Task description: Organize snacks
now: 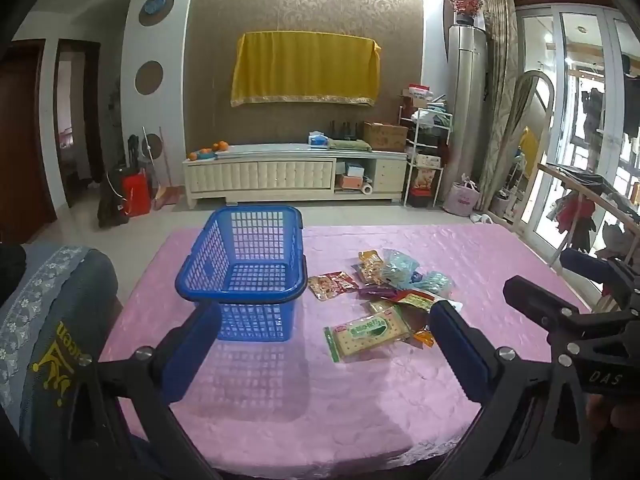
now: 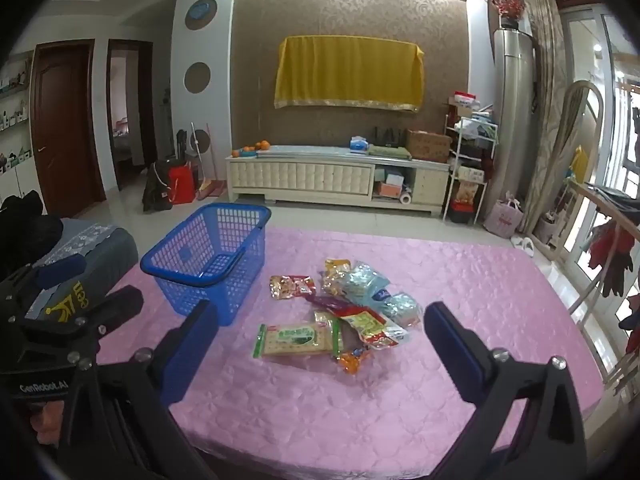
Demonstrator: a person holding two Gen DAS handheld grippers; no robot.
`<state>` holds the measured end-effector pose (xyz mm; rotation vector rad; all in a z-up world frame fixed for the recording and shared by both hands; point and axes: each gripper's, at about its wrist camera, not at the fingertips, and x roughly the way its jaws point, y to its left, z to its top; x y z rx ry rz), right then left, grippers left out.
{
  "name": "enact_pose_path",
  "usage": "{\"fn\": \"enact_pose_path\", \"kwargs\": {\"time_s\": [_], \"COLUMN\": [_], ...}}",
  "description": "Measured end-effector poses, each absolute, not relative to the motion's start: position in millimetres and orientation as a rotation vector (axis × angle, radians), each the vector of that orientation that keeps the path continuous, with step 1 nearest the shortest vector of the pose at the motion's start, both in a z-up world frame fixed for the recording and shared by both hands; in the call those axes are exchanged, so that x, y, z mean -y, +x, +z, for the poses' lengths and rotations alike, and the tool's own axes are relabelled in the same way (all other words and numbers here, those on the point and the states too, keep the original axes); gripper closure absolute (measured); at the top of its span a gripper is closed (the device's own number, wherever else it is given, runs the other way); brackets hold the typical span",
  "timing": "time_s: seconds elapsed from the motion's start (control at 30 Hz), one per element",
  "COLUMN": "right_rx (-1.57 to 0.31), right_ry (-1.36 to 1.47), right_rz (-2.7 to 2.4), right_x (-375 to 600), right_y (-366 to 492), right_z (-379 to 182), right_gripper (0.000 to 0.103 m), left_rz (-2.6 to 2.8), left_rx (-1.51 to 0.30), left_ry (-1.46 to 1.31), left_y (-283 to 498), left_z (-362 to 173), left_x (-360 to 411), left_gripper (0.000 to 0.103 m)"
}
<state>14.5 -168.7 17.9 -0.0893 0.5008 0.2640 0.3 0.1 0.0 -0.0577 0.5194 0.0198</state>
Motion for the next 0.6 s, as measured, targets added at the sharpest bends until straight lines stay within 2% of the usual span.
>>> {"fn": "enact_pose_path", "kwargs": {"time_s": [0.6], "right_rx": [-0.496], "right_ry": [-0.107], "right_rz": [0.259], "right_x": [168.8], "right_y": [14.1], "right_z": [16.2], "right_gripper": [0.000], "left_rz": [-0.006], "left_rx": [-0.518], "left_ry": [-0.068], "left_y": [0.8], "left_z": [-0.8], "left_x": [2.5], "left_gripper": [0.000]}}
